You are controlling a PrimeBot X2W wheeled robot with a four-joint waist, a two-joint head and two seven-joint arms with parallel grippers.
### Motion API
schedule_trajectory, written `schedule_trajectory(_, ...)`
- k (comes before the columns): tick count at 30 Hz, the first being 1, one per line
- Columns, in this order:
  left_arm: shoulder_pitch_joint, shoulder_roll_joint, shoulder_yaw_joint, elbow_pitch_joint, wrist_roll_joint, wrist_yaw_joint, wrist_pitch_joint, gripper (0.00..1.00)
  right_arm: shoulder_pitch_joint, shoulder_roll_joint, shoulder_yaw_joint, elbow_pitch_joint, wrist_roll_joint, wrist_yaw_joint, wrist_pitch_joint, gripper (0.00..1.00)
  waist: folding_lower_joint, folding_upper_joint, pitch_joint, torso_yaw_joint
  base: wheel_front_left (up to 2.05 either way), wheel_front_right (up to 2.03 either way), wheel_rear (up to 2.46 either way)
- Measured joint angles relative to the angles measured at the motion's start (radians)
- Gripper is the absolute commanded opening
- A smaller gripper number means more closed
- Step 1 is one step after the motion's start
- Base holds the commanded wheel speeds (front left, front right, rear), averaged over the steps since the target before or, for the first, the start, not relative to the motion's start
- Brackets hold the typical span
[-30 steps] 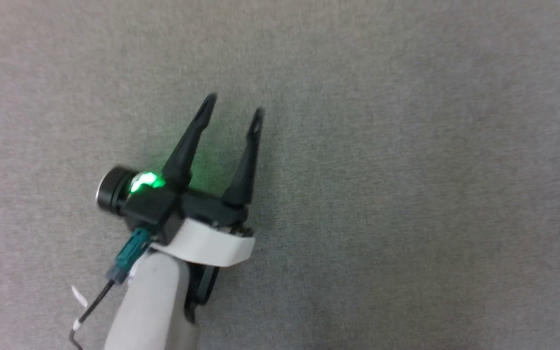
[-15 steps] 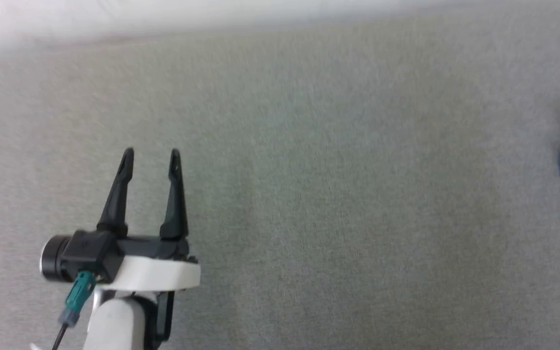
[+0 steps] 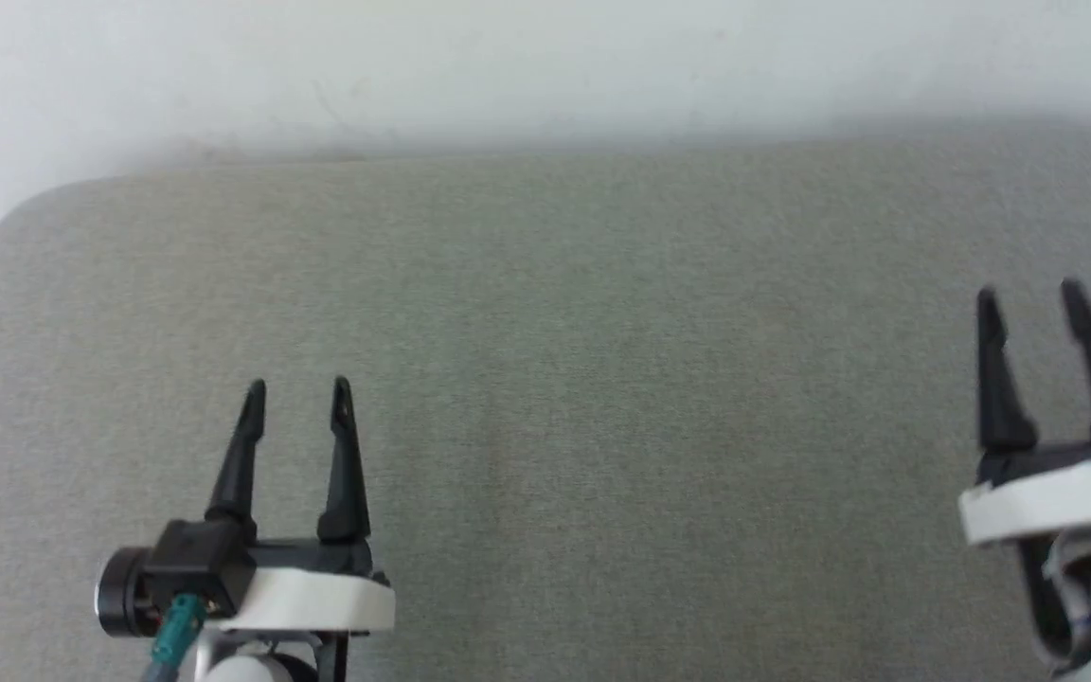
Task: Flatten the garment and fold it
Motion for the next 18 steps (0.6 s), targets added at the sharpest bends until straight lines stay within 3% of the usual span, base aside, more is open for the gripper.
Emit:
schedule_trajectory(7, 0.029, 0.0, -0.036, 0.012, 0.001, 0.013, 0.0, 1.0, 0.125, 0.081, -0.011, -0.021, -0.037, 0.0, -0.02, 1.0, 0.0, 0.0, -0.025, 0.042, 0.0, 0.0, 0.0)
schedule_trajectory(18, 0.041, 0.0, -0.041, 0.058, -0.004, 0.016, 0.0, 1.0, 0.157, 0.106, 0.008, -0.049, -0.041, 0.0, -0.027, 1.0, 0.0, 0.0, -0.034, 0.067, 0.0, 0.0, 0.0)
